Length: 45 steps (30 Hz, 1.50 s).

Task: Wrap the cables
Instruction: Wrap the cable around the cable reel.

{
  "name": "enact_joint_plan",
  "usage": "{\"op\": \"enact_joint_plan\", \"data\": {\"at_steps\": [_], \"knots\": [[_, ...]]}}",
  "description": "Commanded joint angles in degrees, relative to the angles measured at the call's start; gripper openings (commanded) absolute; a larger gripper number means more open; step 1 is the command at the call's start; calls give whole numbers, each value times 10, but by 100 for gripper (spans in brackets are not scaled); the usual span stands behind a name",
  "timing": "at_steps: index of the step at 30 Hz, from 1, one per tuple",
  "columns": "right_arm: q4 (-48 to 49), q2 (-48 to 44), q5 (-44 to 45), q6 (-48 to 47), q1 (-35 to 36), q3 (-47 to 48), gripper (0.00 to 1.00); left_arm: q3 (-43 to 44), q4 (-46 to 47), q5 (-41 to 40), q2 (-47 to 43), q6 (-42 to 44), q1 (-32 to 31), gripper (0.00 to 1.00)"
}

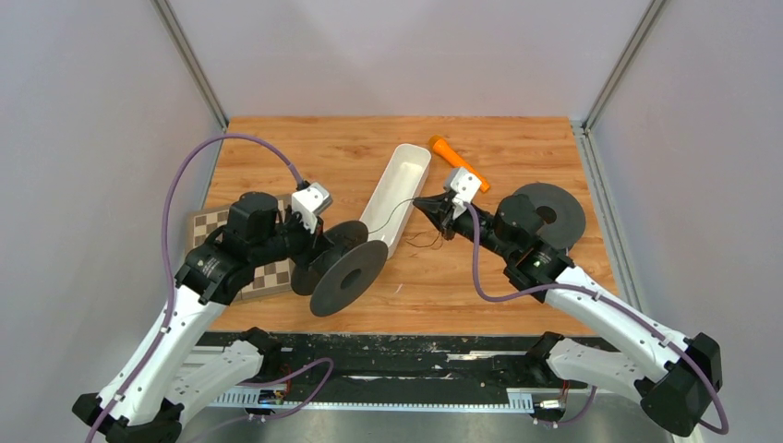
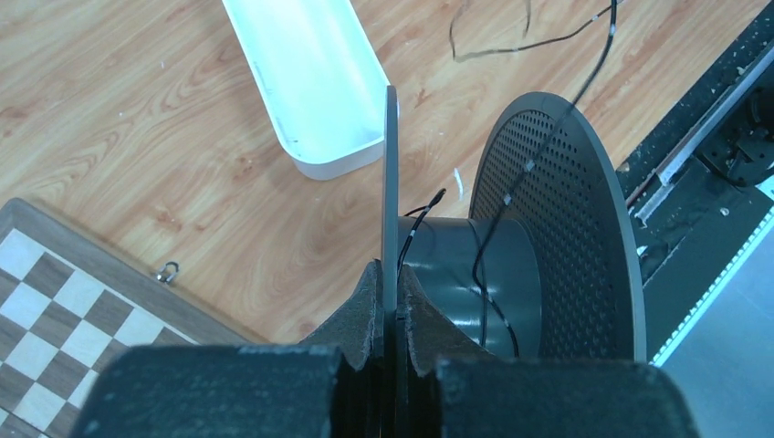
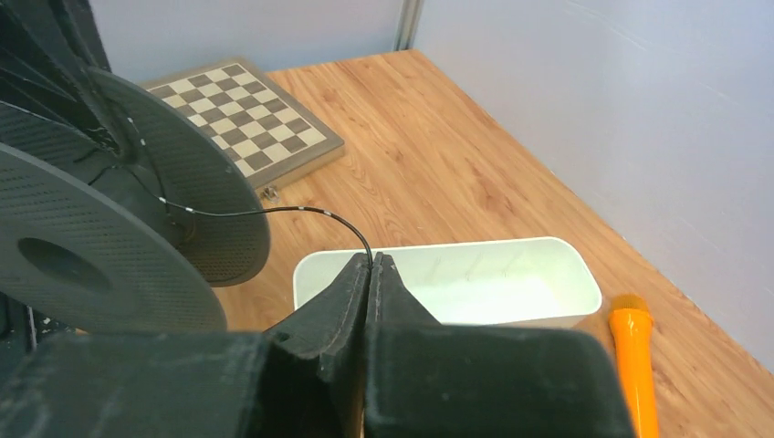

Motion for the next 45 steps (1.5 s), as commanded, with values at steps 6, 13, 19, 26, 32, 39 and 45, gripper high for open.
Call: {"op": "enact_joint_plan", "data": {"at_steps": [6,13,19,26,32,39,45], "knots": [[9,-37,-12,23,-9,-63,0,64,16,16,-11,-100,2,0],[44,-102,-127,51,-9,-152,0,77,62,72,-34,-219,2,0],[163,-141,-193,118,-7,-228,0,43,168,120,-66,-319,2,0],[171,-141,-188,136,-4,-249,0,52,191,102,-80,-356,2,0],[263,-128,-214,195,30,-286,0,2,243,23,-113,-420,2,0],[347,-69,-222,212,93,-288,6,-41,338,-2,-146,-516,2,0],[372,-3,-195,209,135,-271,16,-39,357,-1,-153,-546,2,0]]}}
